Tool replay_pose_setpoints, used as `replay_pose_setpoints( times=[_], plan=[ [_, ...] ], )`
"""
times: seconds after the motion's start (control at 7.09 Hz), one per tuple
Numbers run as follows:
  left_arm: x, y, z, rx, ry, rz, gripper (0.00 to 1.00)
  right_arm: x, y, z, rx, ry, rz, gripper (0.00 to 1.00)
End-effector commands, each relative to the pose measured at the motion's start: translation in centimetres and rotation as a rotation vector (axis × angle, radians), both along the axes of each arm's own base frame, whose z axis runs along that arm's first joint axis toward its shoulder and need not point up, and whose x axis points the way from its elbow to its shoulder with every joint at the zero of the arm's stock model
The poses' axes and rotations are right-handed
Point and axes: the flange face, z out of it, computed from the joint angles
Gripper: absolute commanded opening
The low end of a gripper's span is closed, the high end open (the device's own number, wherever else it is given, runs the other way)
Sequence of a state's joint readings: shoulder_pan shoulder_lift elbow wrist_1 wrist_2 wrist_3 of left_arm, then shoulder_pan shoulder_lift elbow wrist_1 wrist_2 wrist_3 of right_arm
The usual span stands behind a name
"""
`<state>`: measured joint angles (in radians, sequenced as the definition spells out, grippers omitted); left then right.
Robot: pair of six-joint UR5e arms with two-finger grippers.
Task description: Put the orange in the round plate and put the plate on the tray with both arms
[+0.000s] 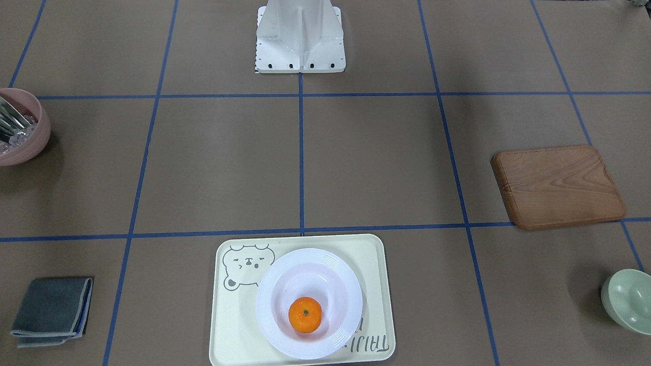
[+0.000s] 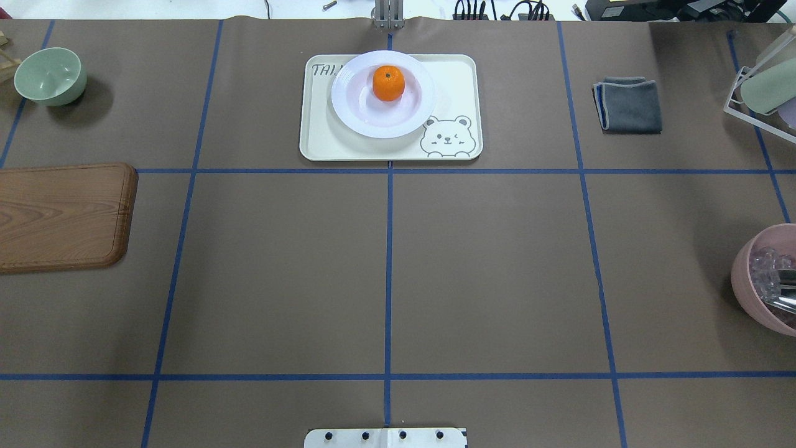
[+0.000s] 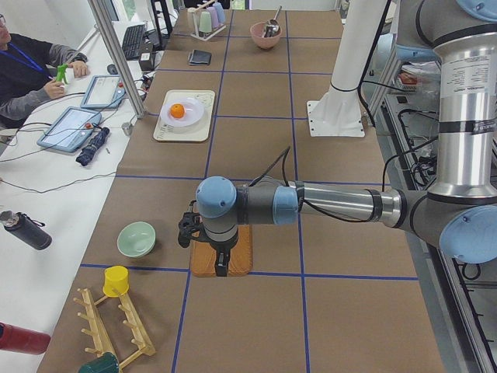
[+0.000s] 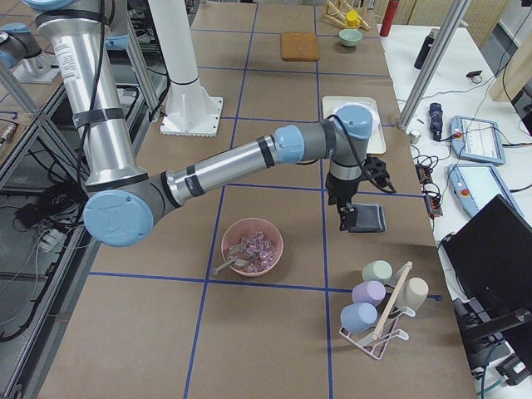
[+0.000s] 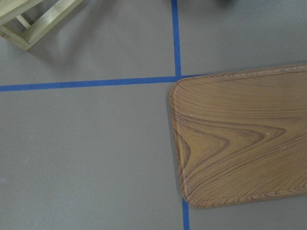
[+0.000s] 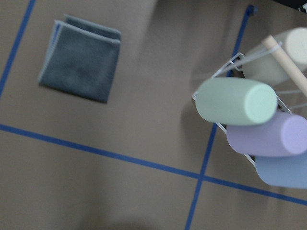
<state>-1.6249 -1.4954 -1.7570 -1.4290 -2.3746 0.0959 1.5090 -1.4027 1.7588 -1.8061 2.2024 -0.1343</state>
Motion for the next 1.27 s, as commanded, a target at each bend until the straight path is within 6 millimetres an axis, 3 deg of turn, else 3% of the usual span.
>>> replay_pose_setpoints(
  times=[0.0, 0.28, 0.56, 0.71, 0.85, 0.99, 1.13],
  plan=[
    [-0.2, 0.4, -0.8, 0.005, -0.025, 0.002, 0.99, 4.4, 7.7, 9.0, -0.110, 0.008, 0.015, 1.00],
    [-0.3, 0.4, -0.5, 0.006, -0.045, 0.005, 0.99, 4.4, 8.7, 12.3, -0.100, 0.012, 0.021, 1.00],
    [-0.3, 0.7, -0.1, 0.000, -0.044, 0.007, 0.99, 4.3, 8.1, 14.2, -0.020, -0.001, 0.023, 1.00],
    [-0.3, 0.7, -0.1, 0.002, -0.044, 0.008, 0.99, 3.9, 9.0, 15.4, -0.039, -0.045, 0.019, 1.00],
    [-0.3, 0.7, 0.0, -0.001, -0.044, 0.008, 0.99, 3.3, 9.2, 14.5, -0.020, -0.120, 0.005, 1.00],
    [-0.2, 0.7, 0.0, -0.001, -0.044, 0.009, 0.99, 3.4, 10.6, 12.8, 0.014, -0.131, 0.004, 1.00],
    [-0.2, 0.7, 0.0, -0.001, -0.043, 0.009, 0.99, 3.3, 10.3, 11.8, 0.033, -0.138, 0.002, 1.00]
  ],
)
